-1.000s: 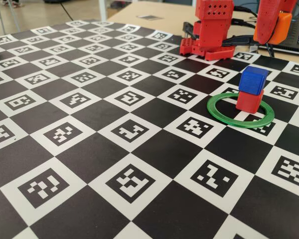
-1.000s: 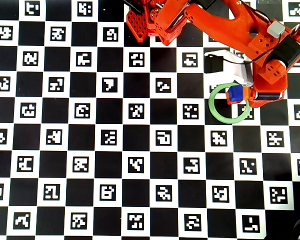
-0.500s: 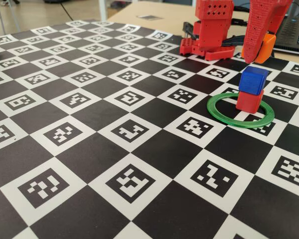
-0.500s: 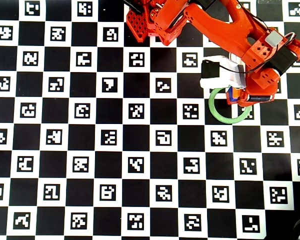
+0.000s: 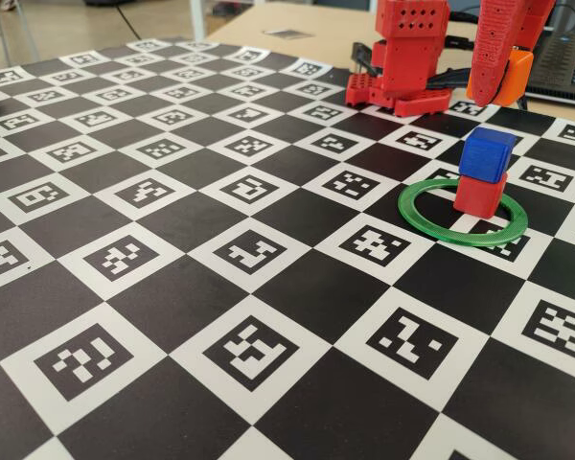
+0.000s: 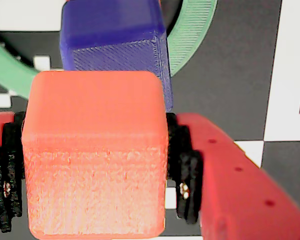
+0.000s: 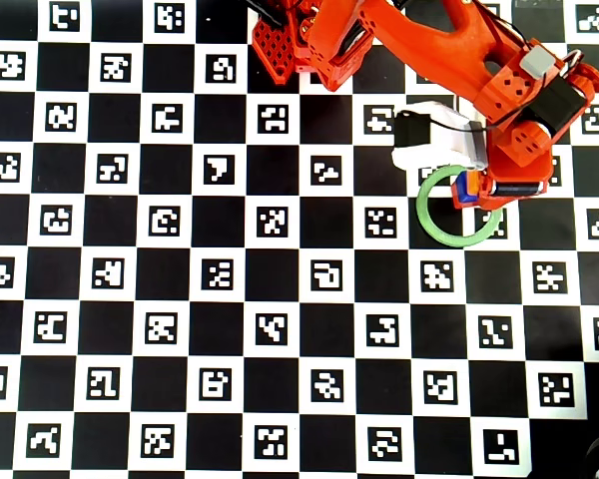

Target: Grab the red cube then put it in the green circle then put the blue cube on top and finally the orange cube on top

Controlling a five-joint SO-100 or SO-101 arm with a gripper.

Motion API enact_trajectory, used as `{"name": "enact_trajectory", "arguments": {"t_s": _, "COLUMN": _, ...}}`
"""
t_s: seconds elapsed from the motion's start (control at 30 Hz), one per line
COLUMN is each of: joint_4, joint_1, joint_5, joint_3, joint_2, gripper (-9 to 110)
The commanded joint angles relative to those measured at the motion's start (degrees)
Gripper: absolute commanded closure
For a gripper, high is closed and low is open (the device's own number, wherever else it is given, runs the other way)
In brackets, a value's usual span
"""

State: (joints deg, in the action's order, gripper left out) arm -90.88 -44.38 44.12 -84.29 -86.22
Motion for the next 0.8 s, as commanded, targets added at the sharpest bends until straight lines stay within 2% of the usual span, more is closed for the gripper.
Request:
{"name": "enact_trajectory", "arguments": {"t_s": 0.0, "joint_4": 0.97, "joint_1": -0.09, "joint_5": -0.26, "joint_3": -0.18, "joint_2": -6.42, "gripper": 103}}
{"name": "enact_trajectory", "arguments": {"t_s": 0.77, "joint_4": 4.75, "joint_1": -2.29, "joint_5": -2.29, "joint_3": -4.66, "joint_2": -7.21, "gripper": 102}}
